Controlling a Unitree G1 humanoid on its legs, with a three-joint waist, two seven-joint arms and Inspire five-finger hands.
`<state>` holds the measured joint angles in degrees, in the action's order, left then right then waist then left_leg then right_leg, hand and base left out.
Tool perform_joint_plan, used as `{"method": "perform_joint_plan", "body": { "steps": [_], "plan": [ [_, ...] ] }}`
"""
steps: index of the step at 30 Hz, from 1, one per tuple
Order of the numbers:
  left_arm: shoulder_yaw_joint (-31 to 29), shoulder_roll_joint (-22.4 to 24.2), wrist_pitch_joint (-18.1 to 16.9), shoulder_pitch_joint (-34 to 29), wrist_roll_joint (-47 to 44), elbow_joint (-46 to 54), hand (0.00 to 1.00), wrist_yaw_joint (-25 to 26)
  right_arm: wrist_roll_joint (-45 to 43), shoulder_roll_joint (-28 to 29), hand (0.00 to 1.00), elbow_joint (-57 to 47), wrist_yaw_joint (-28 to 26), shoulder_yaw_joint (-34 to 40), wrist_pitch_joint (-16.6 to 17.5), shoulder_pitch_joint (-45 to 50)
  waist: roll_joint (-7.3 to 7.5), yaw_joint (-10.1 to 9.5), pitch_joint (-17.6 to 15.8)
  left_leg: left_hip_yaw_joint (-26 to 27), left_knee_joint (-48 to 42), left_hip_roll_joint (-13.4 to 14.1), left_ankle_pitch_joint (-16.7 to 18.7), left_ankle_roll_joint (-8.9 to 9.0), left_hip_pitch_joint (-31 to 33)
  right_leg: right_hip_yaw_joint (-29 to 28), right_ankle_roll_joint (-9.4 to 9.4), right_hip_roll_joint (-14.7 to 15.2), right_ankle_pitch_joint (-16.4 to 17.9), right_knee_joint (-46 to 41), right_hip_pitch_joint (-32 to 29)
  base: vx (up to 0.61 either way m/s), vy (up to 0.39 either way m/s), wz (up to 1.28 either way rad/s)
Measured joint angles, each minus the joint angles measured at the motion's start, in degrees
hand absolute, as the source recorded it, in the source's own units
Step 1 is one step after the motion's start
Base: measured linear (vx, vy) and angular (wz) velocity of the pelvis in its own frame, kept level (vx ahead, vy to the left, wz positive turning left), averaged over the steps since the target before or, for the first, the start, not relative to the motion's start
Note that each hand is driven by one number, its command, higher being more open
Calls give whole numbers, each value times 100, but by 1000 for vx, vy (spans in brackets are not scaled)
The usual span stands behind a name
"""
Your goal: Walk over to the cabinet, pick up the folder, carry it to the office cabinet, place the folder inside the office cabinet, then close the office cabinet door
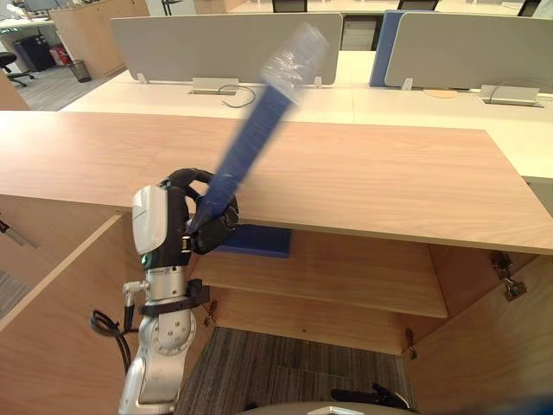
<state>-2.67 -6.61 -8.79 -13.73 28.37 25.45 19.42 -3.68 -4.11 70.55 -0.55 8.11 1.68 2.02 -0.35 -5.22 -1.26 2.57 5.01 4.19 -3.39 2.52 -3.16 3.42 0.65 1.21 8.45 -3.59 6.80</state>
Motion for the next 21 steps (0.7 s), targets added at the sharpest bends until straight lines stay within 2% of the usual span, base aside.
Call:
{"method": "perform_joint_plan", "body": {
  "steps": [2, 4, 5, 7, 10, 13, 17, 21],
  "plan": [
    [8, 176, 20, -228, -662, 195, 0, -108, -334, -10, 100, -56, 2, -14, 70, 81, 3, -3, -2, 35, 0, 22, 1, 1, -9, -50, 0, -15, 0, -50, -43, -21, -16, -13],
    [7, 295, 11, -503, -1877, 409, 0, -301, -666, 11, 100, -448, 60, -38, 159, 322, 3, -21, -9, 178, 0, 75, 22, 16, 3, -196, -1, -57, 1, -129, -175, -56, -12, -29],
    [10, 310, 11, -561, -2188, 453, 0, -349, -750, 19, 100, -595, 75, -45, 165, 397, 2, -18, -10, 214, 0, 87, 27, 14, 2, -240, -5, -68, -1, -133, -198, -64, -7, -39],
    [11, 486, 5, -881, -3514, 750, 0, -605, -829, 136, 100, -1536, 154, -42, 168, 833, 16, 94, -19, 398, 0, 140, 59, 21, -9, -433, -10, -119, -37, -171, -292, -64, -3, -43],
    [24, 656, -83, -1090, -4576, 958, 0, -774, -892, 352, 100, -2766, 298, -43, 165, 1365, 31, 198, -16, 641, -3, 199, 93, 33, -34, -676, -13, -182, -71, -225, -411, -58, 1, -44],
    [124, 758, -117, -1090, -5142, 999, 0, -806, -874, 604, 100, -3951, 509, -28, 164, 1731, 30, 292, -17, 925, -58, 249, 158, 47, -95, -940, 6, -229, -86, -323, -512, -45, 7, -48],
    [414, 787, -117, -1089, -5386, 1011, 0, -828, -754, 868, 100, -5514, 806, -85, 157, 2151, 7, 314, -29, 1349, -359, 301, 376, 17, -167, -1317, 28, -257, -80, -475, -577, -13, 34, -60],
    [623, 790, -117, -1047, -5344, 1024, 0, -908, -298, 991, 100, -7239, 1143, -94, 166, 2489, -38, 484, -35, 1881, -559, 352, 583, 11, -322, -1723, 222, -311, 45, -842, -762, -20, 55, -64]
  ]
}}
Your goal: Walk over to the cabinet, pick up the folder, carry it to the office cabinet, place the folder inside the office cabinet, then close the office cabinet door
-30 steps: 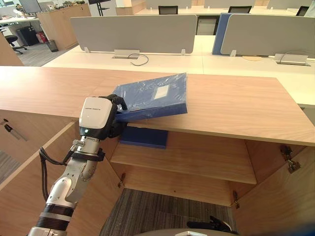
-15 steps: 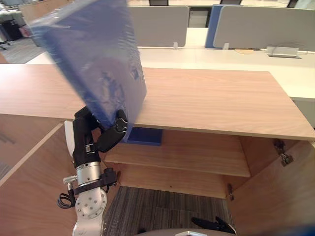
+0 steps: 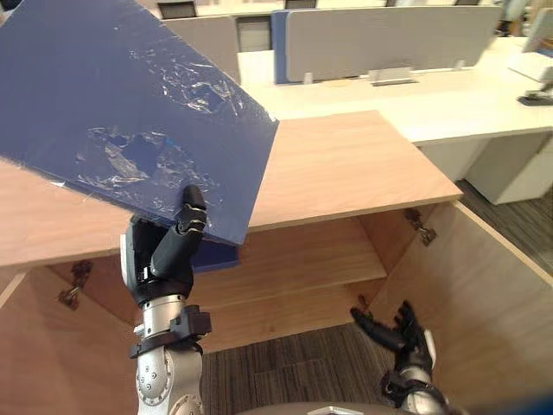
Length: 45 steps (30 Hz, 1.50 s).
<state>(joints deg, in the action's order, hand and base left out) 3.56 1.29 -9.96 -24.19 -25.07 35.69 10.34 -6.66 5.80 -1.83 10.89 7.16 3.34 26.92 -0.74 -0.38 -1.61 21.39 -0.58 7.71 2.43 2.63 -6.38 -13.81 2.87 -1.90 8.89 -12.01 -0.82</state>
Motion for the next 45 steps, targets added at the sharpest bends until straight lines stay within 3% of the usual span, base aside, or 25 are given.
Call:
{"method": "perform_joint_plan", "body": {
  "steps": [3, 9, 14, 18, 21, 27, 30, 33, 37, 45],
  "plan": [
    [-51, -87, 0, 86, 3, 3, 0, -31, 279, 80, 100, -990, 131, 29, -2, 153, -46, 85, -46, 464, -72, -3, 95, 15, -169, -229, 202, -53, 182, -491, -269, -33, 22, -76],
    [-107, -225, 3, 342, 117, 6, 0, -371, 1030, 34, 100, -2506, 259, 158, -24, 135, -114, 216, -66, 838, -105, -52, 137, 30, -351, -421, 152, -120, 338, -938, -470, -30, -23, -37],
    [-406, -681, 3, 748, 335, -6, 0, -819, 1230, -535, 100, -3306, 184, 1019, 15, -891, -207, 193, 14, 810, -116, -111, 132, 25, -364, -416, 126, -105, 321, -1007, -482, -32, 0, 0],
    [-496, -1020, -1, 1443, 439, -242, 0, -1061, 973, -1229, 100, -3501, 213, 1353, 333, -1921, -202, 92, 144, 685, -114, -169, 111, -8, -381, -311, 126, -25, 316, -1017, -412, -18, 16, 15],
    [-388, -1357, -56, 1858, 430, -493, 0, -1240, 44, -1949, 100, -3438, -50, 922, 598, -2402, -151, 57, 249, 583, -113, -204, 94, -33, -368, -209, 126, 43, 316, -1006, -378, -26, 18, 17],
    [263, -2174, -131, 2211, 407, -913, 0, -1656, -2098, -3858, 100, -2469, -1344, -641, 716, -3583, -31, 21, 453, 487, -73, -217, 56, -83, -371, -106, 129, 124, 262, -858, -293, -26, 27, 8],
    [250, -2427, -146, 2228, 83, -1242, 0, -1535, -3484, -4629, 100, -1814, -1588, -1160, 697, -4136, 20, -63, 476, 496, -63, -217, 45, -97, -371, -102, 134, 122, 216, -817, -286, -6, 10, -1],
    [295, -2708, -145, 2226, -213, -1466, 0, -1456, -4342, -5262, 100, -1325, -1691, -1745, 652, -4615, 40, -109, 481, 489, -44, -215, 39, -96, -372, -47, 141, 124, 163, -750, -256, -2, 8, 1],
    [438, -3048, -211, 2225, -424, -1572, 0, -1324, -4998, -5773, 100, -1039, -1690, -2326, 628, -5061, 45, -114, 485, 447, 38, -245, 14, -108, -390, 0, 142, 177, 140, -664, -208, -7, 31, 6],
    [693, -3469, -404, 2214, -624, -1689, 0, -1176, -5441, -6497, 100, -868, -1691, -2971, 590, -5593, 83, -109, 518, 426, 81, -335, 7, -116, -390, 35, 160, 285, 130, -620, -190, -17, 28, 2]
  ]
}}
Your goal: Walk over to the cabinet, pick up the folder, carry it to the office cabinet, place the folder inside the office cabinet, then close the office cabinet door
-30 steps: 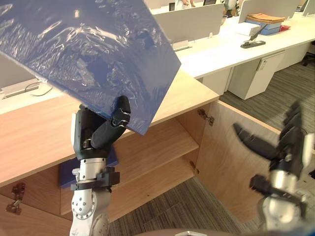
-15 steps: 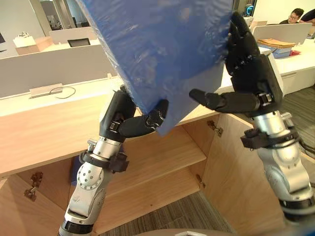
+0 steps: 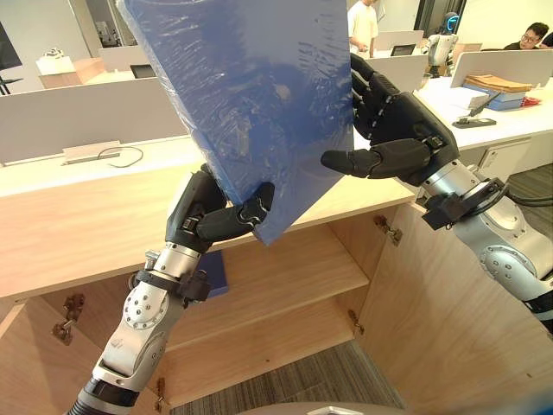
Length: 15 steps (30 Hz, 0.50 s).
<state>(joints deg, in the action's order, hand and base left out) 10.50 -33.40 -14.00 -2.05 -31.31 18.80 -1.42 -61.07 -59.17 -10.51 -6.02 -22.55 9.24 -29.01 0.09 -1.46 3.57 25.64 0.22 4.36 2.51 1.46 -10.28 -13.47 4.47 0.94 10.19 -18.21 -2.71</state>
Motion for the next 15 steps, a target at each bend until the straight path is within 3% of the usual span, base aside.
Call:
{"method": "perform_joint_plan", "body": {
  "steps": [8, 15],
  "plan": [
    [24, -260, -62, -364, -79, 5, 0, -34, 22, 22, 100, 23, -116, 0, -33, 6, -40, 42, 39, -120, 52, -50, -13, -4, -10, 106, 36, 83, -58, 175, 116, -30, 21, 8],
    [-35, -340, -16, -439, -212, 5, 0, -366, 262, 142, 100, 295, -389, 137, -52, 45, -39, 17, 36, -255, 71, -79, -24, -21, 10, 250, 42, 149, -65, 271, 197, -17, 10, 10]
  ]
}}
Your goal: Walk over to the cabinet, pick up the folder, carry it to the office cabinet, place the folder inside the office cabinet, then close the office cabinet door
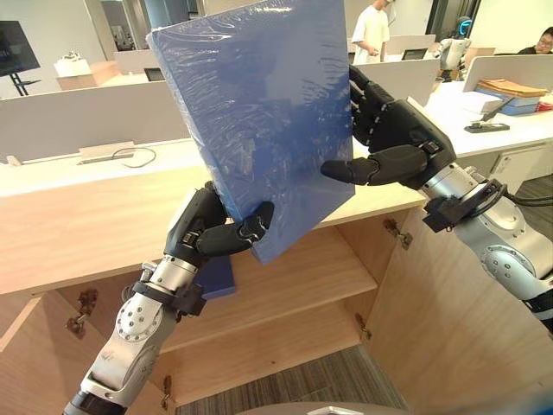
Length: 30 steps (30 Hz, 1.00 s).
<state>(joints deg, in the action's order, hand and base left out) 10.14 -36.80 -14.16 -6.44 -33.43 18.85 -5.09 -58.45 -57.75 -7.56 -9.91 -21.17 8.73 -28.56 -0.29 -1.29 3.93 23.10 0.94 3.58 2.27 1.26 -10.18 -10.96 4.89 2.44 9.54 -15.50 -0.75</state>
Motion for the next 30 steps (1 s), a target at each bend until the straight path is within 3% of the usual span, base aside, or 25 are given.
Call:
{"method": "perform_joint_plan", "body": {
  "steps": [7, 17, 18, 21, 30],
  "plan": [
    [325, -227, 50, 4, -370, 0, 0, -739, 255, 137, 100, 692, -129, -16, -49, -337, 8, -30, -5, -23, 77, 7, -29, 13, -23, 133, 1, 14, 1, 33, 14, -8, 1, 2],
    [394, -221, 44, 51, -1072, -7, 0, -718, 504, 403, 100, 1250, -173, -487, -67, -1487, 88, -31, -59, -36, 92, 54, -32, 31, -99, 341, -2, 1, 2, 57, 99, -17, 0, 1],
    [396, -222, 47, 51, -1110, -19, 0, -718, 502, 495, 0, 1295, -174, -503, -66, -1513, 98, -39, -66, -35, 93, 51, -32, 31, -98, 345, -3, 6, 2, 62, 99, -43, 12, -1],
    [401, -223, 51, 50, -1116, -108, 0, -718, 318, 590, 0, 1449, -158, -807, -22, -1642, 100, -69, -67, -32, 96, 49, -32, 31, -98, 349, -5, 9, 1, 71, 101, -12, 4, 0],
    [584, -393, 60, 36, -1104, -378, 0, -1013, -1382, 28, 0, 1244, -320, -1772, 30, -1791, 149, -157, -97, -131, 111, 52, -11, 62, -64, 428, -28, 12, -15, 133, 158, -5, 6, 4]
  ]
}}
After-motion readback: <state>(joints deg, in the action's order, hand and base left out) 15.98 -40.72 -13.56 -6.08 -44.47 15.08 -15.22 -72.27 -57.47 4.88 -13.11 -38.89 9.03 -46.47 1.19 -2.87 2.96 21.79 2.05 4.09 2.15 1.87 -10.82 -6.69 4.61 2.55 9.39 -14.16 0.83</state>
